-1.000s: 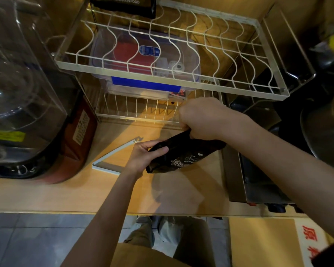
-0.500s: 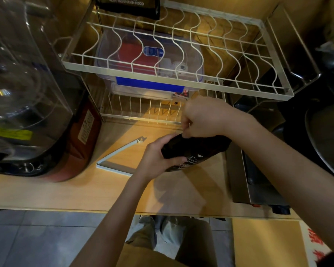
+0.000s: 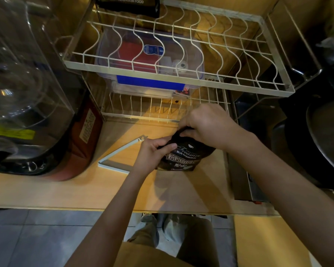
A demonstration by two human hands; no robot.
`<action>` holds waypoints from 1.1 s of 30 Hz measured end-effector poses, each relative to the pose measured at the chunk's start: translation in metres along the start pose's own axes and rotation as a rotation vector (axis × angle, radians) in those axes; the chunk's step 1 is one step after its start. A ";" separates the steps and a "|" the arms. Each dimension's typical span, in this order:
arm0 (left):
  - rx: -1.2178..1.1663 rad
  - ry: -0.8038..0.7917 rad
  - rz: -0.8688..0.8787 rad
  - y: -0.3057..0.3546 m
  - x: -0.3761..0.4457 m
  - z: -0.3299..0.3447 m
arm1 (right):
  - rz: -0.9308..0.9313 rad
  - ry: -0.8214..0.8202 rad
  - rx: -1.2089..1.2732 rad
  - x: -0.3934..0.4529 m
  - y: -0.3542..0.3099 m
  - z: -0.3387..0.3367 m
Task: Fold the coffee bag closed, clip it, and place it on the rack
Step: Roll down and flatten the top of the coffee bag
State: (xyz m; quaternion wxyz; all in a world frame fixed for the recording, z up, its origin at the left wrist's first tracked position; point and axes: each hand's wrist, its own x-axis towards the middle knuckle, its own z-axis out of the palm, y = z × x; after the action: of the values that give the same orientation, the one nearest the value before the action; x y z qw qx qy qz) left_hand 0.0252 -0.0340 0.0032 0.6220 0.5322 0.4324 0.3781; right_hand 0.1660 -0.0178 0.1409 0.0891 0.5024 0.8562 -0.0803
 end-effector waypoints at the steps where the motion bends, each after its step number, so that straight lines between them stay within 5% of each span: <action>1: -0.004 -0.006 -0.009 0.001 0.001 0.000 | -0.006 0.015 -0.012 0.001 -0.001 0.001; 10: -0.055 -0.010 0.002 0.018 0.006 0.000 | 0.015 0.086 0.140 0.001 0.002 0.006; 18: -0.202 0.060 -0.067 0.017 0.004 0.002 | 0.439 0.325 1.338 -0.046 0.037 0.052; 21: -0.220 0.072 -0.101 0.019 0.006 0.006 | 0.492 0.269 1.436 -0.046 0.021 0.089; 27: -0.208 0.059 -0.101 0.023 0.005 0.006 | 0.508 0.495 1.649 -0.034 0.009 0.117; 33: -0.179 0.072 -0.133 0.019 0.006 -0.001 | 0.519 0.488 1.645 -0.032 0.013 0.118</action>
State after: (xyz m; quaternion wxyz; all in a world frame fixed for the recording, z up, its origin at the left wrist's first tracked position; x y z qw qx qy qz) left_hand 0.0264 -0.0254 0.0215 0.6748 0.4309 0.4532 0.3919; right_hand 0.2015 -0.0655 0.0331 -0.4682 0.5884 0.3824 -0.5370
